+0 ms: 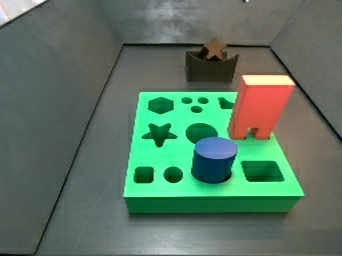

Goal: Pick up the star object. Move up. Place the star object on the fixture. Regrasp the star object. Move to above the board. Insert the star object.
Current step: Regrasp the star object.

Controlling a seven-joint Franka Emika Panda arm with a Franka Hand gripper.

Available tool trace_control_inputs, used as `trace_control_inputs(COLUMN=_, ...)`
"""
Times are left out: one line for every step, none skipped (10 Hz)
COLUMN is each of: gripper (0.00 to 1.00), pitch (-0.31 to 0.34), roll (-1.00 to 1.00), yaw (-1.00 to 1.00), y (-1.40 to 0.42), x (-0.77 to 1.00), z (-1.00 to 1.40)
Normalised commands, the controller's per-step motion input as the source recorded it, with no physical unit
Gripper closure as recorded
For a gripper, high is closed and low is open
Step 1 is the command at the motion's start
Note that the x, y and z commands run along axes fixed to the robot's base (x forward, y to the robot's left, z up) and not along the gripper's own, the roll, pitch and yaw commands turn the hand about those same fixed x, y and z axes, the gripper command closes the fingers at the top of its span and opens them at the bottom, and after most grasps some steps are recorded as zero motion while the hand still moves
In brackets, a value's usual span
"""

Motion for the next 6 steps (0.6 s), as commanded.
trace_control_inputs(gripper=0.0, pitch=-0.004, roll=1.0, yaw=0.04, y=-0.02, x=-0.02, z=0.0)
trace_control_inputs(gripper=0.0, pitch=-0.007, roll=1.0, yaw=0.04, y=-0.02, x=-0.02, z=0.0)
trace_control_inputs(gripper=0.0, pitch=-0.007, roll=1.0, yaw=0.04, y=-0.02, x=-0.02, z=0.0)
trace_control_inputs(gripper=0.0, pitch=-0.004, roll=1.0, yaw=0.04, y=-0.02, x=-0.01, z=0.0)
trace_control_inputs(gripper=0.0, pitch=0.0, roll=1.0, yaw=0.04, y=-0.02, x=-0.01, z=0.01)
trace_control_inputs(gripper=0.0, pitch=0.004, roll=1.0, yaw=0.05, y=-0.02, x=0.01, z=0.0)
